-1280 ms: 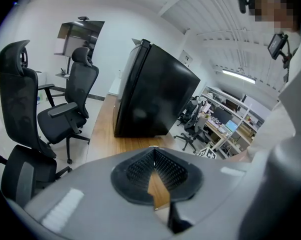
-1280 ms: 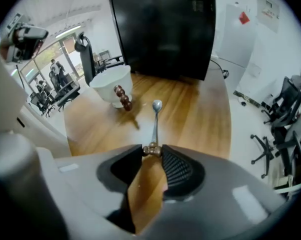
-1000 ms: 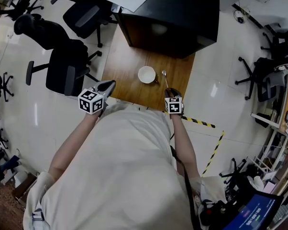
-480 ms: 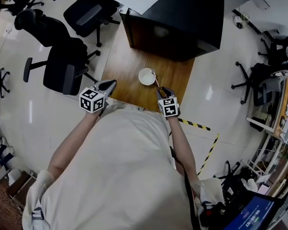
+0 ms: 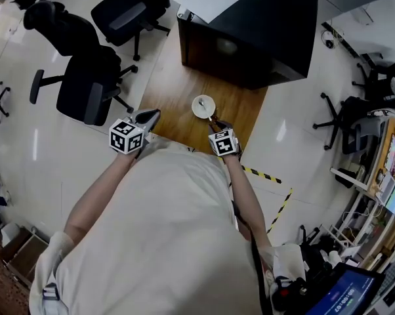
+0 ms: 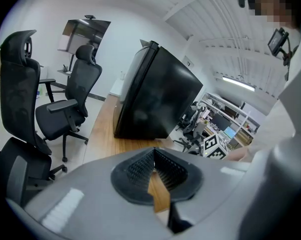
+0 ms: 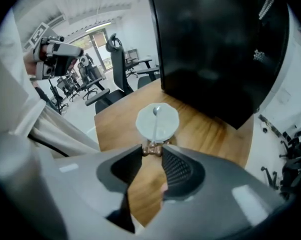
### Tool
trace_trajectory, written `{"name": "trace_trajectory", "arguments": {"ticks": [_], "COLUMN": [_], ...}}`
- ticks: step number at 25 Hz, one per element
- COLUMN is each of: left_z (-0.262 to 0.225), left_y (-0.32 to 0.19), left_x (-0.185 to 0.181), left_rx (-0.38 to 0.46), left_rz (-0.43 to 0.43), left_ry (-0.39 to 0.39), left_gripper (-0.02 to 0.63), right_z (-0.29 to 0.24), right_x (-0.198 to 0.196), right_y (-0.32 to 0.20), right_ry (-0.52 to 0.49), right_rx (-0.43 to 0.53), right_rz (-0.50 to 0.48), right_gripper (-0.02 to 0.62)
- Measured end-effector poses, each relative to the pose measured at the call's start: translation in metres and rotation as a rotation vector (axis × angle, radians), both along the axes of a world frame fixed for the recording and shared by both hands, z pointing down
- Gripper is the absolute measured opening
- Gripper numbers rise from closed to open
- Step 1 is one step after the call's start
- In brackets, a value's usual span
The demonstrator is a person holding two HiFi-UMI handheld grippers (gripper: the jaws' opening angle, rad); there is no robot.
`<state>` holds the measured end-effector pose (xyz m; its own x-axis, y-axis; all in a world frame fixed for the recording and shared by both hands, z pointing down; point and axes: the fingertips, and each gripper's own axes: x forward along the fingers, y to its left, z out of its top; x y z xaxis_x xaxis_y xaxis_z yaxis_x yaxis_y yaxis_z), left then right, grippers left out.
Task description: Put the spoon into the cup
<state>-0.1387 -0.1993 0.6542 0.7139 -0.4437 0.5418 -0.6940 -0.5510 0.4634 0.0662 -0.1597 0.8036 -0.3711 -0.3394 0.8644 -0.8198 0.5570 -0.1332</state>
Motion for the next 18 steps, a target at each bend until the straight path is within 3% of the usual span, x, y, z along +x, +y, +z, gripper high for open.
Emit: {"name": "trace_trajectory", "arguments": {"ticks": [11, 18], "left_z": [0.003, 0.003], "left_y": [0.003, 0.008], "left_x": [-0.016, -0.025], "left_rx": [0.002, 0.002], "left_rz": [-0.047, -0.075], "left_ry": [0.025, 0.032], "left_gripper": [0.000, 0.000], "right_z": [0.006, -0.001], "right_x": [0.000, -0.002], "right_y": [0.000, -0.005], "right_ry": [0.110, 0.112], "right_rx": [-0.071, -0.053], "right_rz": [-0.008, -0.011], "right_gripper": [0.126, 0.126]}}
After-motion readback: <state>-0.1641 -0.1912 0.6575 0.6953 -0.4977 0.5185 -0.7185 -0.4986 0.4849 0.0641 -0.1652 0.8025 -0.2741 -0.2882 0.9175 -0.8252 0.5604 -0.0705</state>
